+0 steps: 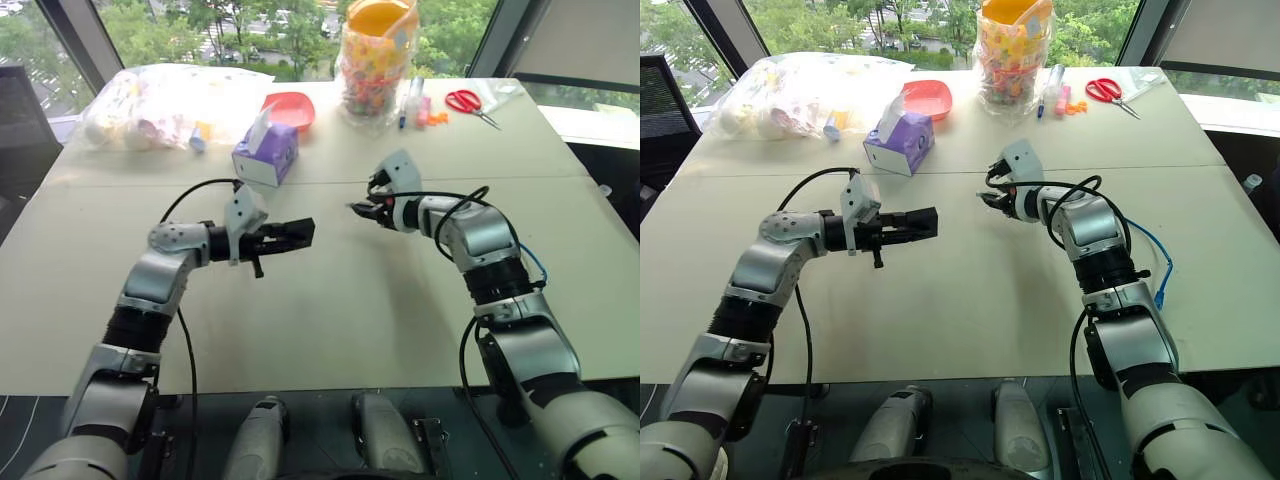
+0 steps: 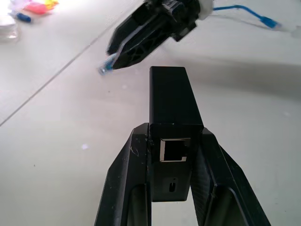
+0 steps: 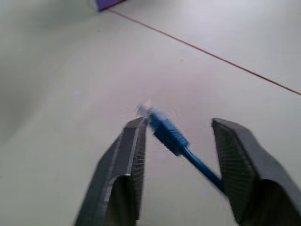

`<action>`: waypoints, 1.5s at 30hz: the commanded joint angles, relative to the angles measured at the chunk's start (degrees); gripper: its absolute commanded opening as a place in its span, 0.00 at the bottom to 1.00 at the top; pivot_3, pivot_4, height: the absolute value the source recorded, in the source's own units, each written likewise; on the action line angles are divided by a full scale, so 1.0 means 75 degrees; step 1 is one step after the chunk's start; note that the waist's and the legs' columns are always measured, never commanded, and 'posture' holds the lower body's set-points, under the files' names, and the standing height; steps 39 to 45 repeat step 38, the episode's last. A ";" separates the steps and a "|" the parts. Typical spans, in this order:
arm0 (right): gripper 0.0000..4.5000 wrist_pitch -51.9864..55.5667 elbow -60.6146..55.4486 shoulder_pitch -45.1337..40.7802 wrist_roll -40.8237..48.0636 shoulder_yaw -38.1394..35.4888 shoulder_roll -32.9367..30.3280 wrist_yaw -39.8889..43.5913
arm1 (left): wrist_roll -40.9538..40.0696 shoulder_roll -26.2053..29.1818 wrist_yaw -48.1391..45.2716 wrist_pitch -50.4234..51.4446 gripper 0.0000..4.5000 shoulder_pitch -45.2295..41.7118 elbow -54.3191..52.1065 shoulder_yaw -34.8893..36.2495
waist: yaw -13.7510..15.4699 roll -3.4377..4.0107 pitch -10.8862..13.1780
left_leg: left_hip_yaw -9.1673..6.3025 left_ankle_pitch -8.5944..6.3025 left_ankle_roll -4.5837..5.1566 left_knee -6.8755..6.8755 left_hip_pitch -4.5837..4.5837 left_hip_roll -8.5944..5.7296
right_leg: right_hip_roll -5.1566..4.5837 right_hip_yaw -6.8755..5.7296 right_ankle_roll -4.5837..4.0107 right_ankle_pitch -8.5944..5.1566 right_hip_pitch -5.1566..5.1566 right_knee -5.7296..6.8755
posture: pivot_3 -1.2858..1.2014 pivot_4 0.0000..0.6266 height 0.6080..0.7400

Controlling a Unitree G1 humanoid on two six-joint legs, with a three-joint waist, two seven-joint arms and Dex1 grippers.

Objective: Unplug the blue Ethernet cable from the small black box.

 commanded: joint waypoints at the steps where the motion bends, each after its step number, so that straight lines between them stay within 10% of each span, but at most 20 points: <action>1: 0.96 0.0433 -0.1333 0.0393 0.0017 -0.0515 -0.0029 -0.0549 | 0.0291 -0.0398 0.0608 -0.0845 0.11 -0.0161 0.0625 0.0122 | -0.0011 -0.0003 -0.0008 | 0.0001 0.0000 0.0000 0.0003 0.0000 0.0000 | 0.0000 0.0000 0.0000 0.0000 0.0000 0.0004 | 0.52 0.24 1.00; 17: 0.99 0.3353 -0.6433 0.3342 0.1542 -0.1775 0.0478 -0.1322 | 0.0949 -0.1335 0.1633 -0.2841 0.11 -0.0357 0.3491 0.0208 | -0.0075 -0.0004 -0.0011 | 0.0001 -0.0001 0.0005 0.0014 0.0026 0.0003 | 0.0004 0.0000 0.0003 0.0000 0.0032 0.0008 | 0.52 0.24 1.00; 25: 1.00 0.3522 -0.6634 0.3573 0.1595 -0.1771 0.0317 -0.1408 | 0.0557 -0.1126 0.1506 -0.2293 0.92 -0.0020 0.2936 0.0523 | -0.0090 -0.0003 -0.0013 | 0.0000 0.0000 0.0007 0.0014 0.0052 0.0005 | 0.0006 -0.0001 0.0005 -0.0002 0.0063 0.0004 | 0.52 0.24 1.00; 38: 1.00 0.2909 -0.7097 0.4216 0.1978 -0.1683 -0.0527 -0.0624 | -0.0741 -0.0119 0.1635 0.0743 0.92 0.1639 -0.1528 0.1347 | -0.0072 -0.0004 -0.0013 | -0.0003 0.0000 0.0006 0.0006 0.0045 0.0006 | 0.0005 -0.0001 0.0006 -0.0005 0.0061 -0.0005 | 0.52 0.24 1.00; 45: 1.00 0.2909 -0.7097 0.4216 0.1978 -0.1683 -0.0527 -0.0624 | -0.0741 -0.0119 0.1635 0.0743 0.92 0.1639 -0.1528 0.1347 | -0.0072 -0.0004 -0.0013 | -0.0003 0.0000 0.0006 0.0006 0.0045 0.0006 | 0.0005 -0.0001 0.0006 -0.0005 0.0061 -0.0005 | 0.52 0.24 1.00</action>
